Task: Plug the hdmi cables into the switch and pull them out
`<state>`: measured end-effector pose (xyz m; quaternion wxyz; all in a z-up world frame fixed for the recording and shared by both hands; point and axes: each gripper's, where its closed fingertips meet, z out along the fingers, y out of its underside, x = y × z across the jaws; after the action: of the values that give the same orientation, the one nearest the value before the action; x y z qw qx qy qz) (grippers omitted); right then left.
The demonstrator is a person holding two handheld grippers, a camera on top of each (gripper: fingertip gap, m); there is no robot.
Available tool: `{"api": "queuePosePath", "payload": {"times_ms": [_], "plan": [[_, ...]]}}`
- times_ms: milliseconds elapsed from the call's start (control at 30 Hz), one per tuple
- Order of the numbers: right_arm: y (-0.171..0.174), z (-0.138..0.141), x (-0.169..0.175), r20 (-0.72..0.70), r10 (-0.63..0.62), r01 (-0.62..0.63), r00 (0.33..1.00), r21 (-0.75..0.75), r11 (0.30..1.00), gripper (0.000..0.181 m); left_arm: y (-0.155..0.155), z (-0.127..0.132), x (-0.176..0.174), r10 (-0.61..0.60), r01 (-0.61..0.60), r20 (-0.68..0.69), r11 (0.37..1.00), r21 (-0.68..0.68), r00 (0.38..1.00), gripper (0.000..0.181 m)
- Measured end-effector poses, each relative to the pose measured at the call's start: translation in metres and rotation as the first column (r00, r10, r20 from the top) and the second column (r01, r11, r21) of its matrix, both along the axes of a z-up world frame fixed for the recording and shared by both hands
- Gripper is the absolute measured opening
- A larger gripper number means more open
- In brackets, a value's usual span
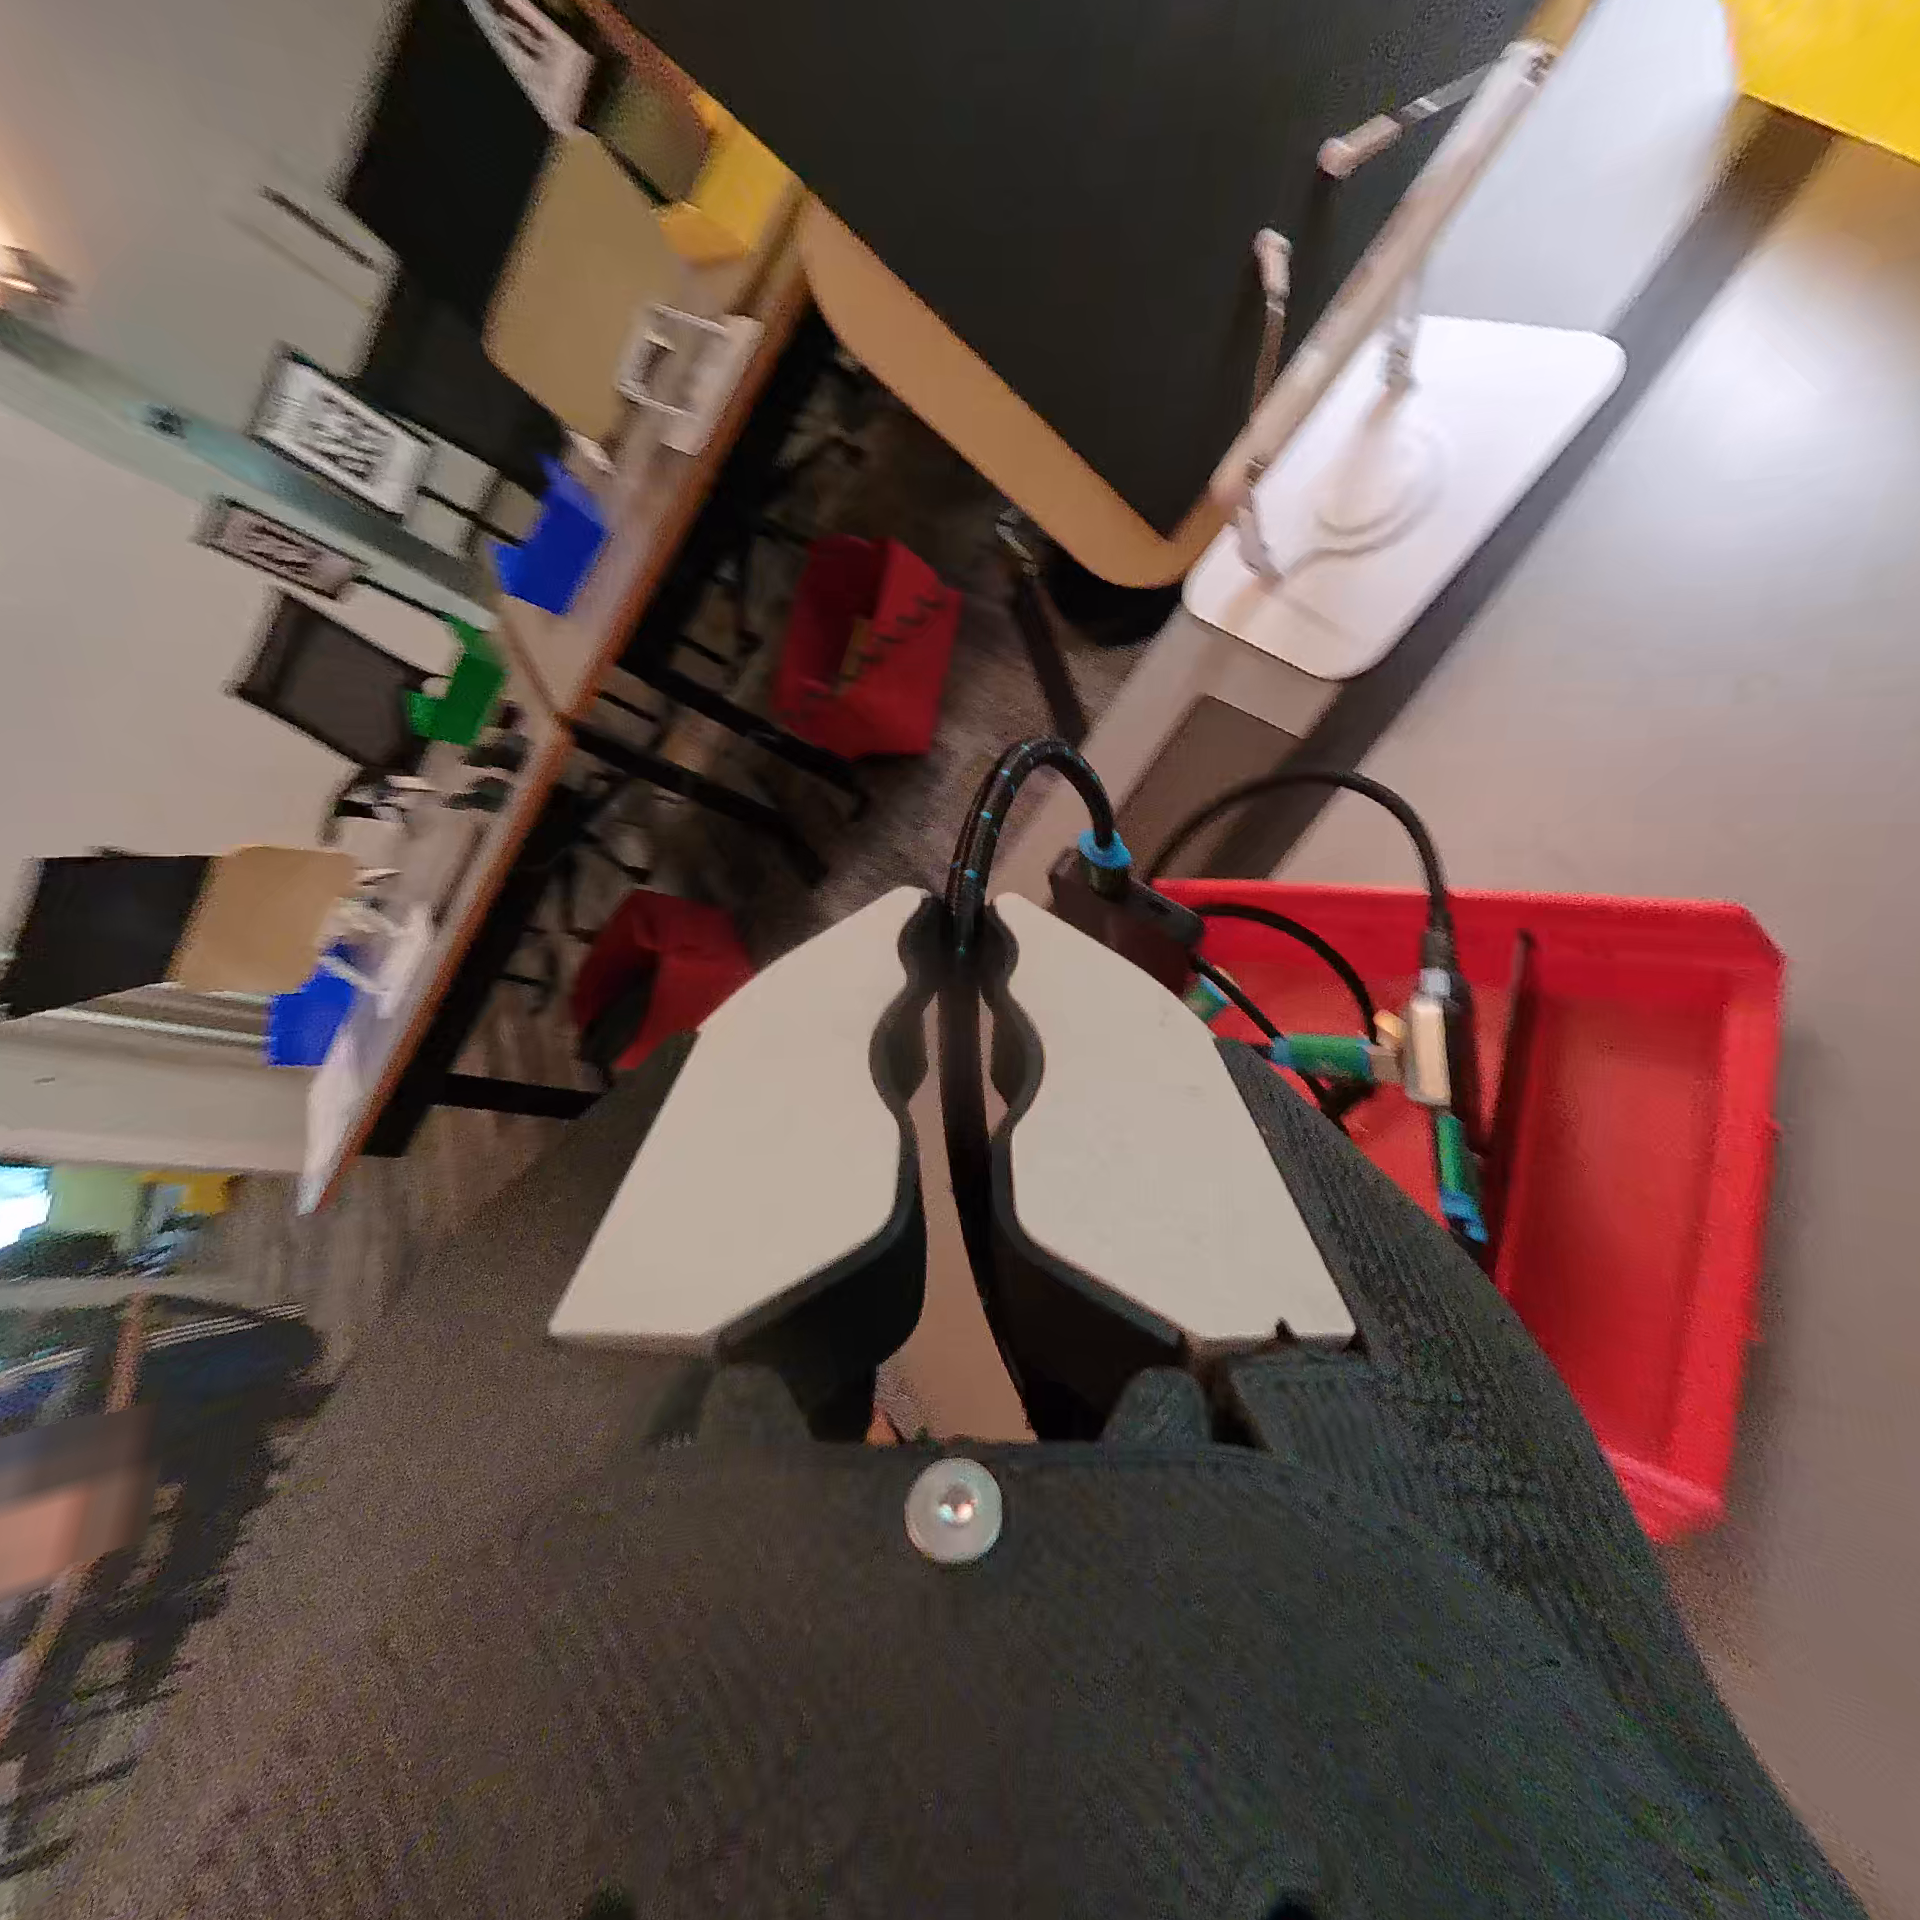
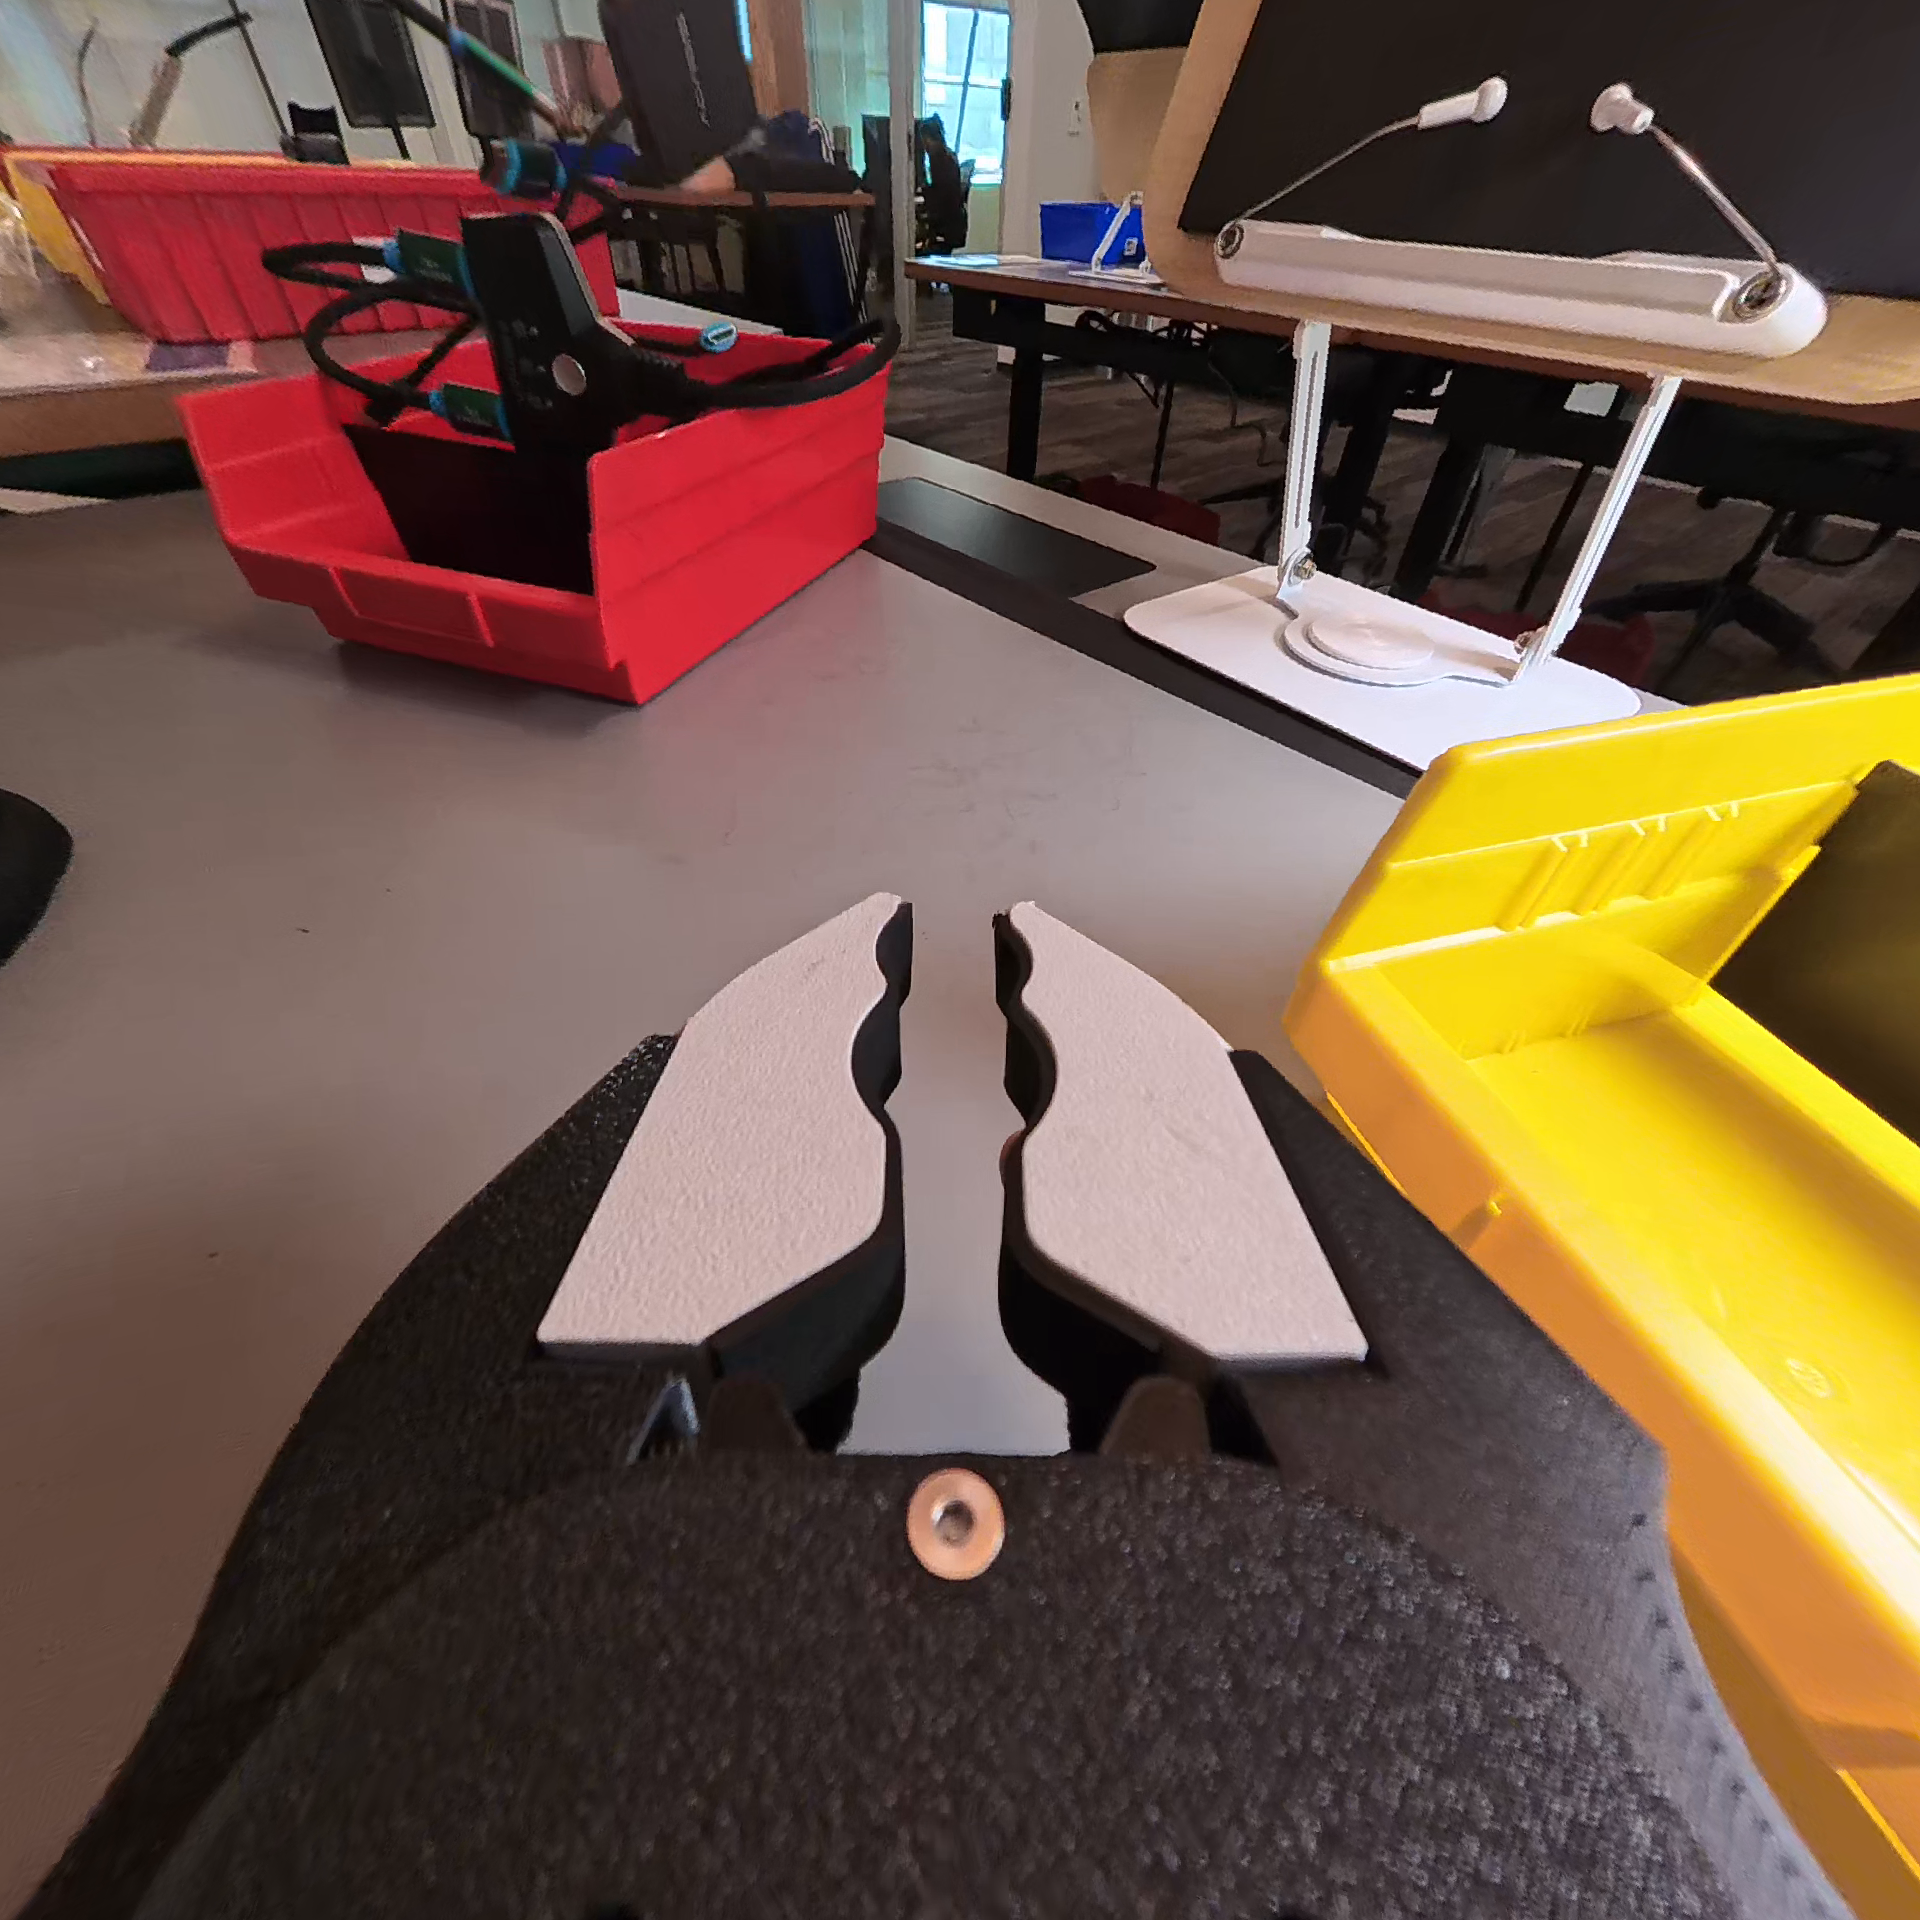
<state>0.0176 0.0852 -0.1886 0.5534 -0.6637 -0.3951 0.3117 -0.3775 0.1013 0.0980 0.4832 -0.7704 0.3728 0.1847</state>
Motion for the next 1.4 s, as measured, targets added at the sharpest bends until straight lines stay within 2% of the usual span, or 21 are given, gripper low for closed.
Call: {"api": "queuePosePath", "payload": {"times_ms": [33,167,300,433,533,633,700,800,900,967,1000,1067,1133,1233,1267,1333,1400], "plan": [[0.0,0.002,0.0,-0.009,0.001,-0.001,1.0,-0.001,1.0,0.015,0.0,0.011,0.0,0.021,-0.02,-0.008,0.999,0.051,1.0,0.008],[-0.002,0.008,-0.001,-0.038,0.006,-0.006,0.999,-0.002,1.0,0.016,-0.002,0.056,0.0,0.092,-0.095,0.022,0.967,0.237,0.995,0.008],[-0.006,0.018,-0.006,-0.053,0.018,-0.017,0.998,0.02,1.0,0.016,-0.009,0.101,0.01,0.091,-0.107,0.061,0.922,0.371,0.994,0.008],[-0.01,0.052,-0.016,-0.115,0.052,-0.046,0.992,0.058,0.997,0.018,-0.025,0.137,0.044,-0.024,-0.043,0.143,0.894,0.446,0.989,0.008],[-0.015,0.092,-0.027,-0.171,0.105,-0.091,0.98,0.087,0.992,0.022,-0.038,0.142,0.085,-0.167,0.051,0.222,0.892,0.449,0.961,0.007],[-0.015,0.141,-0.034,-0.234,0.139,-0.101,0.962,0.167,0.981,0.025,-0.05,0.124,0.13,-0.305,0.151,0.328,0.894,0.421,0.894,0.007],[-0.014,0.17,-0.037,-0.25,0.158,-0.104,0.955,0.218,0.97,0.028,-0.059,0.103,0.166,-0.417,0.254,0.405,0.881,0.399,0.813,0.007],[-0.013,0.19,-0.044,-0.227,0.224,-0.165,0.948,0.25,0.954,0.033,-0.076,0.064,0.217,-0.587,0.433,0.446,0.806,0.404,0.676,0.007],[-0.036,0.17,-0.055,-0.156,0.456,-0.429,0.876,0.179,0.885,0.056,-0.094,0.022,0.257,-0.713,0.587,0.499,0.695,0.415,0.492,0.008],[-0.056,0.139,-0.057,-0.117,0.613,-0.608,0.781,0.077,0.79,0.078,-0.1,-0.004,0.275,-0.749,0.654,0.538,0.634,0.413,0.387,0.007],[-0.067,0.125,-0.055,-0.122,0.681,-0.684,0.722,0.019,0.729,0.082,-0.104,-0.017,0.283,-0.766,0.693,0.553,0.592,0.412,0.326,0.008],[-0.09,0.108,-0.049,-0.171,0.793,-0.81,0.584,-0.053,0.585,0.077,-0.106,-0.038,0.293,-0.773,0.738,0.587,0.537,0.408,0.238,0.007],[-0.108,0.09,-0.048,-0.156,0.856,-0.87,0.493,-0.113,0.481,0.066,-0.105,-0.051,0.295,-0.763,0.761,0.625,0.501,0.412,0.165,0.007],[-0.136,0.074,-0.047,-0.127,0.927,-0.925,0.352,-0.197,0.324,0.034,-0.096,-0.064,0.286,-0.728,0.745,0.679,0.504,0.438,0.093,0.008],[-0.14,0.074,-0.05,-0.124,0.934,-0.929,0.335,-0.207,0.306,0.025,-0.09,-0.069,0.28,-0.71,0.732,0.7,0.519,0.441,0.081,0.008],[-0.143,0.08,-0.056,-0.151,0.934,-0.936,0.324,-0.192,0.294,0.014,-0.065,-0.081,0.263,-0.635,0.676,0.762,0.617,0.402,0.126,0.011],[-0.139,0.09,-0.061,-0.214,0.917,-0.936,0.335,-0.184,0.299,0.015,-0.044,-0.096,0.246,-0.543,0.627,0.821,0.704,0.333,0.174,0.019]]}}
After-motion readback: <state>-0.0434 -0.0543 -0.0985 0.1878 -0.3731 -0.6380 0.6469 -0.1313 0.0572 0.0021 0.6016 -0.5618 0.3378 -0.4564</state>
